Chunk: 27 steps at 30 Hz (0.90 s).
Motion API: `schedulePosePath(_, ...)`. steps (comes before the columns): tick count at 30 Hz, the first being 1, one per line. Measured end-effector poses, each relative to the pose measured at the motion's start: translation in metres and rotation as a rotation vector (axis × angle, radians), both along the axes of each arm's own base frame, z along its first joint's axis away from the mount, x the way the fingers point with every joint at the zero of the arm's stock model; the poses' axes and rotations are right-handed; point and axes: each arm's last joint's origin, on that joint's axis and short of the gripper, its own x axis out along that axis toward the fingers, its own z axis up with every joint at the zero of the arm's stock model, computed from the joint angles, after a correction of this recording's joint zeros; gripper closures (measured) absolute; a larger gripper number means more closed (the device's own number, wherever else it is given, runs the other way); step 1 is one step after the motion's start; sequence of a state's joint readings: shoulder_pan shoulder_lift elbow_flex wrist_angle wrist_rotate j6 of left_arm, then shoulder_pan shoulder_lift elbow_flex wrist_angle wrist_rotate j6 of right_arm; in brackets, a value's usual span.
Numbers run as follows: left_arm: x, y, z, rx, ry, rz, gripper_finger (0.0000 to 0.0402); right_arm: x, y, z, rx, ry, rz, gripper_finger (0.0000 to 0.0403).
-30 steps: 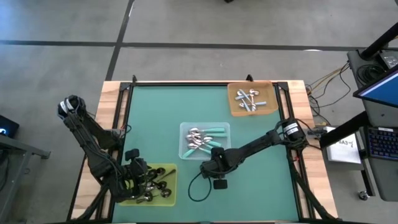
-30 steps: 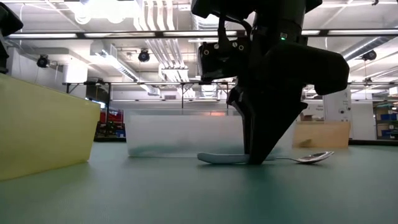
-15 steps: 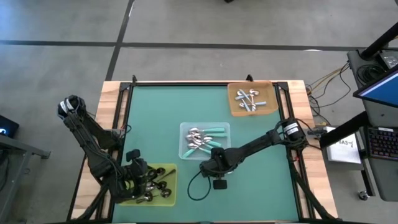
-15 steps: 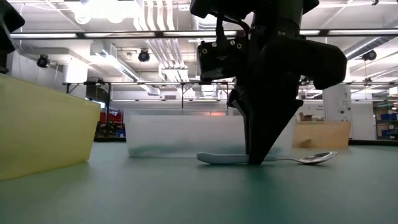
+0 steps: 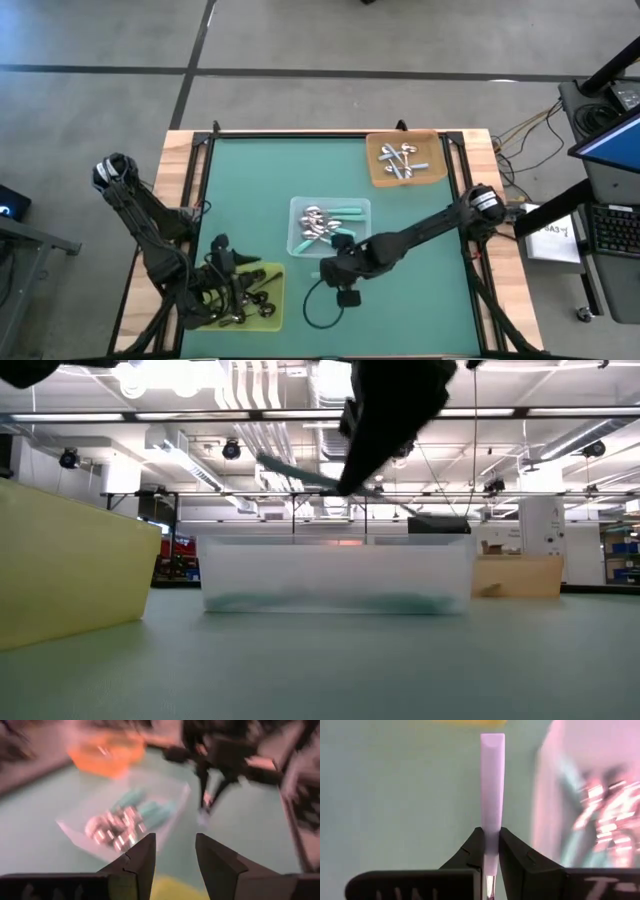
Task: Sort silverware by color (type)
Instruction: Put the purple into the orange bin
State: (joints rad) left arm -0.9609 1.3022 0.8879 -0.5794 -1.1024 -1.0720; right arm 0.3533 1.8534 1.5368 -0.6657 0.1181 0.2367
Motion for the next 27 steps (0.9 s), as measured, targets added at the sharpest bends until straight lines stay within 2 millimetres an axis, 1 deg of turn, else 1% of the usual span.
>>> schedulePosePath(3,0.004,0.006,0.004,0.075,-0.118,0.111,0.0276,0.001,-0.004,0.015,-0.113,-0.096,-0.036,0.0378)
schedulePosePath(5,0.007,0.01,0.006,0.111,-0.183,0.182,0.0277,0.002,-0.007,0.019,-0.2,-0.145,-0.06,0.0376)
schedulePosePath(8,0.015,0.019,0.007,0.136,-0.206,0.249,0.0277,0.005,-0.012,0.02,-0.347,-0.186,-0.075,0.0374)
schedulePosePath(11,0.025,0.03,0.007,0.139,-0.204,0.312,0.0277,0.01,-0.019,0.025,-0.448,-0.241,-0.106,0.0373)
schedulePosePath(16,0.041,0.043,0.006,0.118,-0.205,0.389,0.0277,0.02,-0.037,0.03,-0.484,-0.298,-0.16,0.0372)
schedulePosePath(20,0.045,0.041,0.005,0.147,-0.189,0.381,0.0277,0.026,-0.046,0.036,-0.552,-0.359,-0.216,0.0371)
schedulePosePath(22,0.046,0.04,0.004,0.162,-0.195,0.386,0.0277,0.03,-0.049,0.039,-0.555,-0.398,-0.232,0.0371)
schedulePosePath(27,0.051,0.039,0.003,0.158,-0.236,0.421,0.0277,0.037,-0.048,0.048,-0.543,-0.495,-0.238,0.0371)
